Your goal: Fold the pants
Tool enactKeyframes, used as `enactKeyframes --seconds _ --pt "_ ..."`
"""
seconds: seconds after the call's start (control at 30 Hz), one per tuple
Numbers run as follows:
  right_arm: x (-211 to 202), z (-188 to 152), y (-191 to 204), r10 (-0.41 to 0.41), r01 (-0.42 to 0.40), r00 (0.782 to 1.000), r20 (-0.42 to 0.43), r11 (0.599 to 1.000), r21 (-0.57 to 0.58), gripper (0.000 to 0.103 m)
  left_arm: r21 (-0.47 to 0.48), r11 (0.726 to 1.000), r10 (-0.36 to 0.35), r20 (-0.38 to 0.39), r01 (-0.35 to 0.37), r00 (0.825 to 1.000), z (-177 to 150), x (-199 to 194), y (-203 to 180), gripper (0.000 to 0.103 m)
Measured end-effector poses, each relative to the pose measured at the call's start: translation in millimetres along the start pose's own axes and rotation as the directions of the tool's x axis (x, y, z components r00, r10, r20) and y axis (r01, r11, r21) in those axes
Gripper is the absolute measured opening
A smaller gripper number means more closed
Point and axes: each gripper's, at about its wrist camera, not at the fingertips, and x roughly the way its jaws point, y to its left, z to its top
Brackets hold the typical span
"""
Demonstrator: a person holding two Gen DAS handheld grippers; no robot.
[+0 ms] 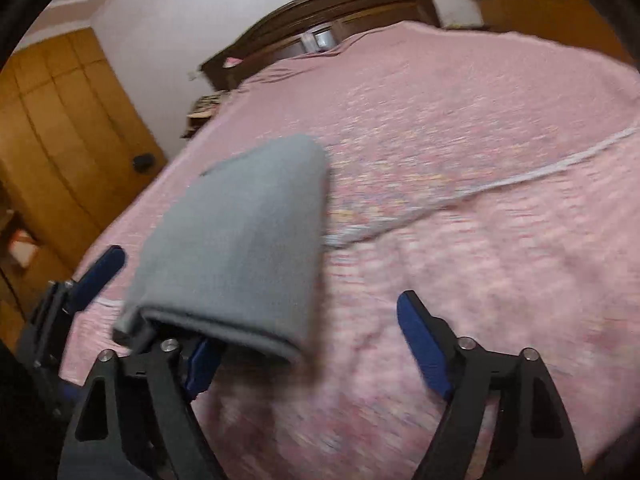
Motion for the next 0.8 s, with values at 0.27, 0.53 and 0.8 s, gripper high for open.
enactKeyframes --seconds 0.27,0.53,0.8 --pt "-34 -16 -35 -0.108 0.106 0.994 0.025 0.993 0.045 0.080 0.009 0.999 -0.032 -0.003 0.032 0.999 0 -10 -5 0.073" --pt "-46 10 -49 0.027 -0.034 0.996 0.080 0.996 0.087 0.080 -0.186 0.952 -0.229 0.096 0.244 0.969 29 -47 36 0.080" --pt "-23 61 -10 0.192 -0.185 0.979 0.064 0.977 -0.104 0.036 -0.134 0.990 0.018 -0.251 -0.053 0.968 10 10 52 0.076"
